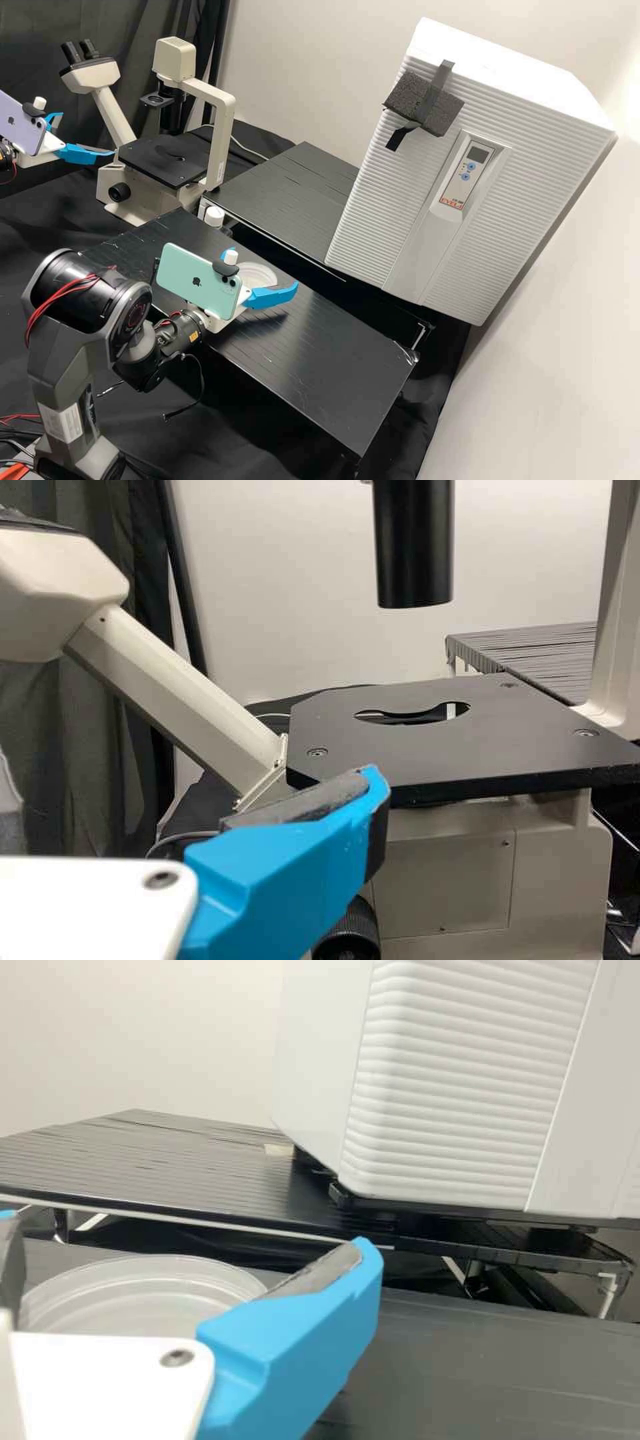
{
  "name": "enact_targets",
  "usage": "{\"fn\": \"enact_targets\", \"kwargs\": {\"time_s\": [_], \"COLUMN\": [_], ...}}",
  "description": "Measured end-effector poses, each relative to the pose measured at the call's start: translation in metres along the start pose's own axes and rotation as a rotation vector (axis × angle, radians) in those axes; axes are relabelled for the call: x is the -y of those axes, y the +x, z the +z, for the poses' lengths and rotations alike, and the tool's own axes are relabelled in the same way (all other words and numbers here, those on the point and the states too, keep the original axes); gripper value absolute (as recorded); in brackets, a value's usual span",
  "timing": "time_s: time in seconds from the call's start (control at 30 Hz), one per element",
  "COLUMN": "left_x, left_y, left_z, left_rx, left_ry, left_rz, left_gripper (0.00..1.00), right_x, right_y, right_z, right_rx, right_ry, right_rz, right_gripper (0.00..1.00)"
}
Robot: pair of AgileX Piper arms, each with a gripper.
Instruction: Open the petri dish lid.
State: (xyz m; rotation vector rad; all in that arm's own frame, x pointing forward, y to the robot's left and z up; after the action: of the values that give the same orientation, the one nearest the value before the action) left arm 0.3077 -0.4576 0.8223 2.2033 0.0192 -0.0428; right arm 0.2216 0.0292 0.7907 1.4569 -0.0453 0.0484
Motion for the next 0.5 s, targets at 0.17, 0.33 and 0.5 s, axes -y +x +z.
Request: {"fn": "enact_targets", "kwargs": {"time_s": [0.17, 0.33, 0.5], "left_x": [0.0, 0.0, 0.0], "left_y": [0.0, 0.0, 0.0], "left_z": [0.0, 0.0, 0.0], "left_rx": [0.0, 0.0, 0.0], "left_ry": [0.0, 0.0, 0.0], "left_rz": [0.0, 0.0, 0.0], "left_gripper": [1.0, 1.0, 1.0], "right_x": [0.0011, 0.0011, 0.0013], "right_y": [-0.0001, -0.0001, -0.0001], "right_z": [-0.0008, -0.0008, -0.0011], "right_rx": [-0.005, -0.005, -0.006], "right_ry": [-0.001, -0.001, -0.001], "right_rz": [-0.006, -0.006, -0.007], "right_gripper": [0.0, 0.0, 0.0]}}
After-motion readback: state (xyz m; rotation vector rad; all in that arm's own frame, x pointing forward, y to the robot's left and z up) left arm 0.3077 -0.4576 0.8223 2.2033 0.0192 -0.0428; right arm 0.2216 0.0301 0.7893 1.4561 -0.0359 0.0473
